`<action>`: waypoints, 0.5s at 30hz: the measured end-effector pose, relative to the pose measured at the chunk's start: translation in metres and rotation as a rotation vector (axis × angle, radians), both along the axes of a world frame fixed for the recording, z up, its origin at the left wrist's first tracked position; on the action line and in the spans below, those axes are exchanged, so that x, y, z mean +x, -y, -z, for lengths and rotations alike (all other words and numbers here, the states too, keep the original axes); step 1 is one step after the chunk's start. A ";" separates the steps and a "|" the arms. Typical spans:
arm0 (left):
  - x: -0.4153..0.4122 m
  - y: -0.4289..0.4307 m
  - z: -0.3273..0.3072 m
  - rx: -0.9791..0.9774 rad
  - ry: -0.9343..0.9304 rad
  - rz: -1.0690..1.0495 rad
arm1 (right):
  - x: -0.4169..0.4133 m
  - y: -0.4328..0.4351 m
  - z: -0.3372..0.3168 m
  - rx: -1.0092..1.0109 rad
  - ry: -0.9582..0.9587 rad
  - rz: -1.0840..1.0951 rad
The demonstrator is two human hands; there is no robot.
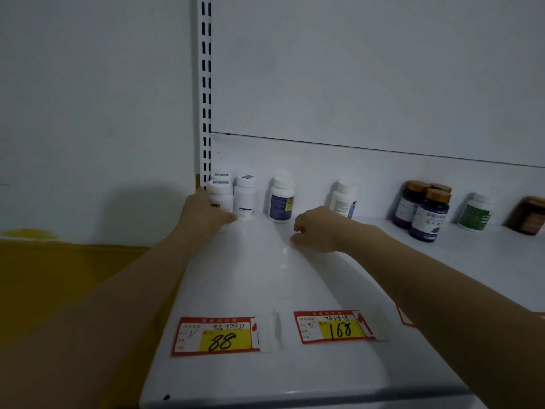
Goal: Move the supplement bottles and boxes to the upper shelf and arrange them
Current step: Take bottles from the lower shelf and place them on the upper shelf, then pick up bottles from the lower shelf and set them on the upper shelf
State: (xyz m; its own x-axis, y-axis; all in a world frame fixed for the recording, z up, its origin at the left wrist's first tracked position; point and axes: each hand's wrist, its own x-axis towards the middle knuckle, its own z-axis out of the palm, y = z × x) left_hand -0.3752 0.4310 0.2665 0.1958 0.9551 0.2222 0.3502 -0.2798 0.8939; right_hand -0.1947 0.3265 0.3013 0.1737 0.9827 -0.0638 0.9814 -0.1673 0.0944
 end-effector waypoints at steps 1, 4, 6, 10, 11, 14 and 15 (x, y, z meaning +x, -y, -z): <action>0.000 0.001 0.000 -0.020 -0.064 -0.032 | -0.001 0.002 -0.001 0.001 0.007 -0.001; -0.003 0.008 -0.003 -0.095 -0.283 -0.074 | -0.004 0.011 -0.007 -0.008 0.035 0.005; -0.007 0.019 -0.008 -0.076 -0.454 -0.041 | -0.005 0.020 -0.011 -0.009 0.044 0.008; -0.011 0.056 -0.025 0.065 -0.707 0.046 | -0.006 0.044 -0.021 0.029 0.020 0.002; -0.010 0.068 -0.030 0.087 -0.736 0.065 | -0.007 0.053 -0.023 0.034 0.017 -0.001; 0.001 0.111 -0.043 0.122 -0.795 0.107 | -0.003 0.086 -0.031 0.055 0.030 -0.027; 0.007 0.125 -0.046 0.139 -0.808 0.117 | 0.000 0.099 -0.034 0.058 0.041 -0.036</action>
